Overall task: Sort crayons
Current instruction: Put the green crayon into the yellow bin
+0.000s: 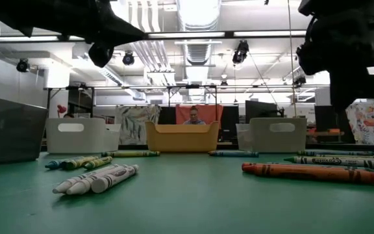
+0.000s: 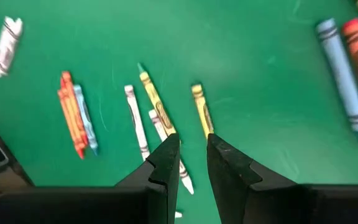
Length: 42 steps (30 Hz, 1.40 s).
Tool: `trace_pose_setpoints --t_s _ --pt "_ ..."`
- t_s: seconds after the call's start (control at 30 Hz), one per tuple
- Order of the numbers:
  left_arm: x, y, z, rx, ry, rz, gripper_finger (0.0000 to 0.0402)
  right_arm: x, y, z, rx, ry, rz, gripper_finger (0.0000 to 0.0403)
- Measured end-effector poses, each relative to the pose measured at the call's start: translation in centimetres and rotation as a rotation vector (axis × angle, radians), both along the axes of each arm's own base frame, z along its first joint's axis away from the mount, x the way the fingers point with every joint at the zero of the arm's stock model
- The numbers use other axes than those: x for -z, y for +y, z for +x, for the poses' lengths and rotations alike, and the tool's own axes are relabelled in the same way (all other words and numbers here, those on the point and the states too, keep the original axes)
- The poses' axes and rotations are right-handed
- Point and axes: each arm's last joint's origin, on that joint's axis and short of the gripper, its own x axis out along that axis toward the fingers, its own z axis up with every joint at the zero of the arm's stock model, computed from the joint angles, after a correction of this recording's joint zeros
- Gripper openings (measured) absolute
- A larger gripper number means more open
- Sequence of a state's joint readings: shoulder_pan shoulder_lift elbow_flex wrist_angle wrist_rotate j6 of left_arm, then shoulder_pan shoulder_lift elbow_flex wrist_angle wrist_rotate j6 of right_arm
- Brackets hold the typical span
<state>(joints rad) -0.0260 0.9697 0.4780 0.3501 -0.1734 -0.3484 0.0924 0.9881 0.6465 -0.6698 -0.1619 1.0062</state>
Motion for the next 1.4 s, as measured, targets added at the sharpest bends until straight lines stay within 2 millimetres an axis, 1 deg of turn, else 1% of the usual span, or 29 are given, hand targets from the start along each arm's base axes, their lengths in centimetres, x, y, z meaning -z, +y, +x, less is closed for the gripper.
trace_pose_setpoints --t_s 0.17,0.47,0.7,0.9,1.07,1.17,1.4 --pt "0.0 -0.1 -0.3 0.003 -0.007 -0.031 0.0 0.2 0.5 1.2 -0.02 0.036 -0.004 0.007" --pt "0.2 -0.1 0.1 0.006 0.012 -0.005 0.0 0.6 0.7 3.6 -0.019 0.082 -0.014 0.007" --pt "0.0 -0.1 0.1 0.006 -0.005 -0.004 0.0 1.5 0.9 5.3 -0.025 0.131 -0.016 0.007" --pt "-0.1 -0.1 0.1 0.001 -0.014 0.001 0.0 1.0 1.6 6.7 -0.106 0.19 -0.036 0.007" --pt "-0.3 -0.1 0.1 0.005 -0.03 0.037 0.0 0.3 2.4 7.4 -0.163 0.372 -0.105 0.007" --pt "-0.4 -0.1 0.1 0.006 -0.038 0.054 0.0 0.2 3.1 7.9 -0.215 0.444 -0.143 0.007" --pt "-0.6 -0.1 0.1 0.006 -0.06 0.057 0.0 0.9 4.5 9.5 -0.298 0.466 -0.194 0.0073"
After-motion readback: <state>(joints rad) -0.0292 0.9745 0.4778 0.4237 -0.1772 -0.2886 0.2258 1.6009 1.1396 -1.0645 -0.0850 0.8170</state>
